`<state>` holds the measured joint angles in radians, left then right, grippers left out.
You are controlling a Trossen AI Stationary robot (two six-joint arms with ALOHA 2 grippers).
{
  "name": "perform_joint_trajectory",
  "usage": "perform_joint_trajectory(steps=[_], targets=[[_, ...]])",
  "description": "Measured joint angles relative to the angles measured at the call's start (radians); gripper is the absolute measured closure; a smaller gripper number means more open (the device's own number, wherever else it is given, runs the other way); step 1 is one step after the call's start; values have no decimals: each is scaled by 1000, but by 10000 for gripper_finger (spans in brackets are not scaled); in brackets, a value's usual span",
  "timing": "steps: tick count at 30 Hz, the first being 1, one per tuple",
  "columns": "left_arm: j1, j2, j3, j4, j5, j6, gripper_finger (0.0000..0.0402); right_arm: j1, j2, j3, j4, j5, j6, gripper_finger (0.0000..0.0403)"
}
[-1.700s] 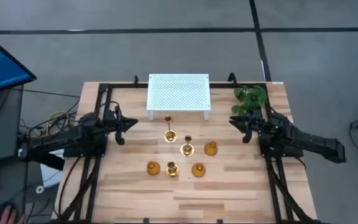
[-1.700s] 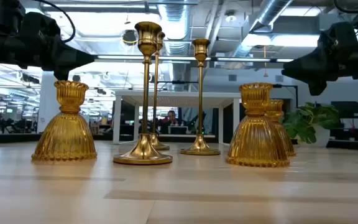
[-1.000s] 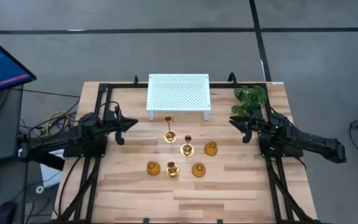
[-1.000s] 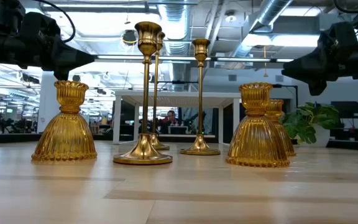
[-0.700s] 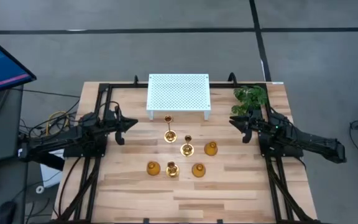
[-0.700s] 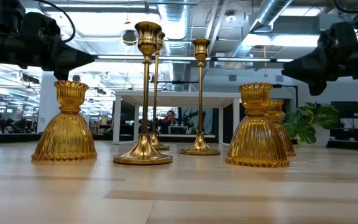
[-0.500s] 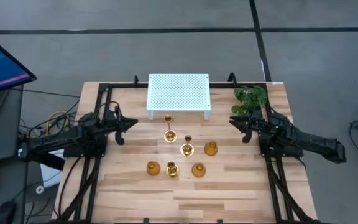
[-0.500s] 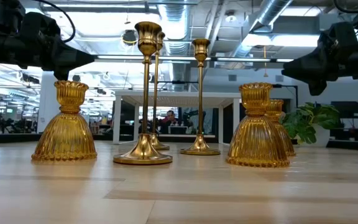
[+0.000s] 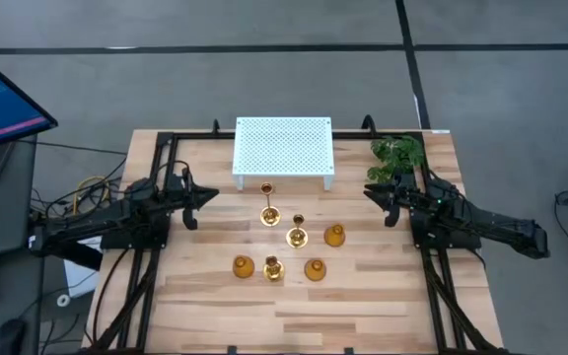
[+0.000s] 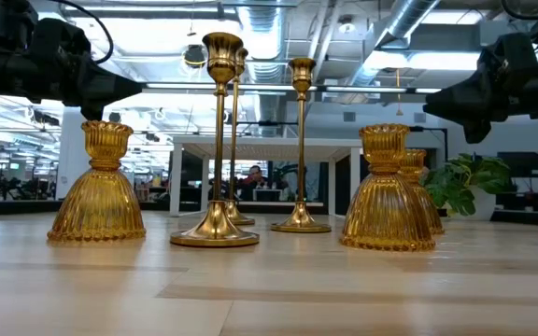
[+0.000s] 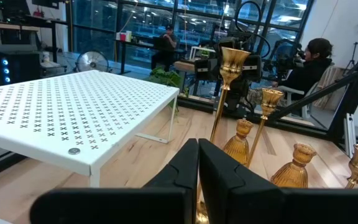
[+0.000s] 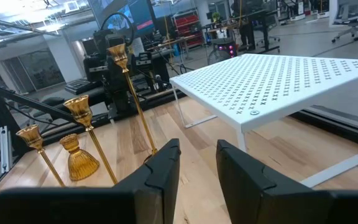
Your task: Pick & Place candle stick holders
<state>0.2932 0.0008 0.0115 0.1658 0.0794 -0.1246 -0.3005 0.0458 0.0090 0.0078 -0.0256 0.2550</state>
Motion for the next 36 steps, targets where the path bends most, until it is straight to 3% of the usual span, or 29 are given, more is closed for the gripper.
perform_joint_trajectory(steps=[11,21,24,31,36], targets=[[0,7,0,24,-41,-7,389,0,0,0,0,0,0,305],[0,8,0,52,-41,-199,389,0,0,0,0,0,0,305],[0,8,0,115,-56,-210,389,-2,0,0,0,0,0,305],[0,53,0,448,-207,-403,389,-3,0,0,0,7,0,305],[0,155,72,507,-180,-509,389,5,0,0,56,-19,55,305]])
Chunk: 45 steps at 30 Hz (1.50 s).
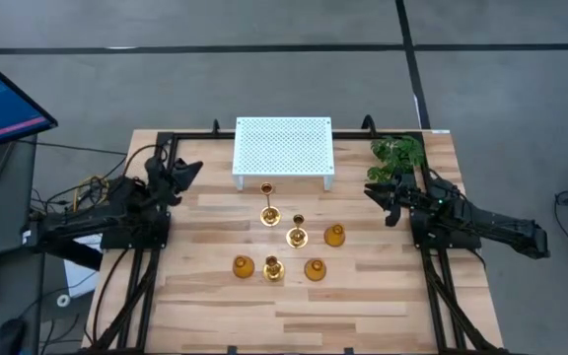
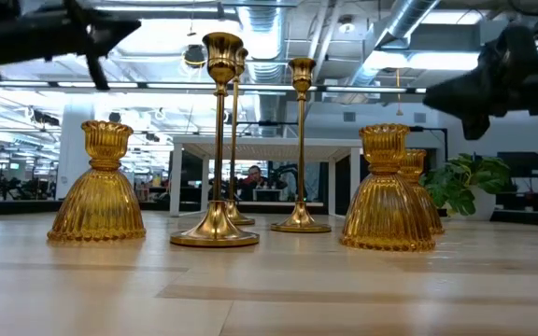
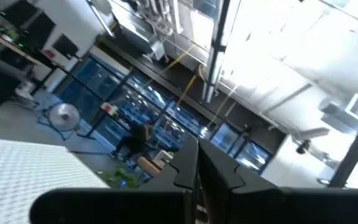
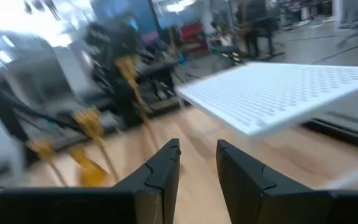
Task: Pick & Place candle stick holders
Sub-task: Put the large gold candle holder on the shelf
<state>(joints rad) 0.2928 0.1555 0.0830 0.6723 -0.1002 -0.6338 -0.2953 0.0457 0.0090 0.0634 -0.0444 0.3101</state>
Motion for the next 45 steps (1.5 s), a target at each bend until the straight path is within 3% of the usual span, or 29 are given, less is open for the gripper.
perform_joint_trajectory(steps=[6,12,17,19,22,25,28,32,38,45], targets=[[0,214,213,3,86,54,389,21,0,0,192,-8,142,305],[0,352,417,-11,137,152,389,20,0,0,526,-7,258,305],[1,355,566,-292,62,182,394,20,0,21,694,80,287,305],[0,366,629,-431,-3,179,397,20,9,75,642,96,254,305],[1,387,715,-552,-38,182,397,20,68,210,380,96,212,305],[1,397,779,-633,-43,220,397,20,210,381,120,86,120,304],[0,397,808,-707,-82,237,397,20,412,535,-3,41,-7,295],[0,394,815,-762,-125,236,394,20,661,743,-151,-28,-166,262],[0,396,815,-848,-135,237,365,29,915,993,-581,-115,-309,185],[0,396,814,-878,-134,287,305,43,1159,1091,-403,-136,-425,148]])
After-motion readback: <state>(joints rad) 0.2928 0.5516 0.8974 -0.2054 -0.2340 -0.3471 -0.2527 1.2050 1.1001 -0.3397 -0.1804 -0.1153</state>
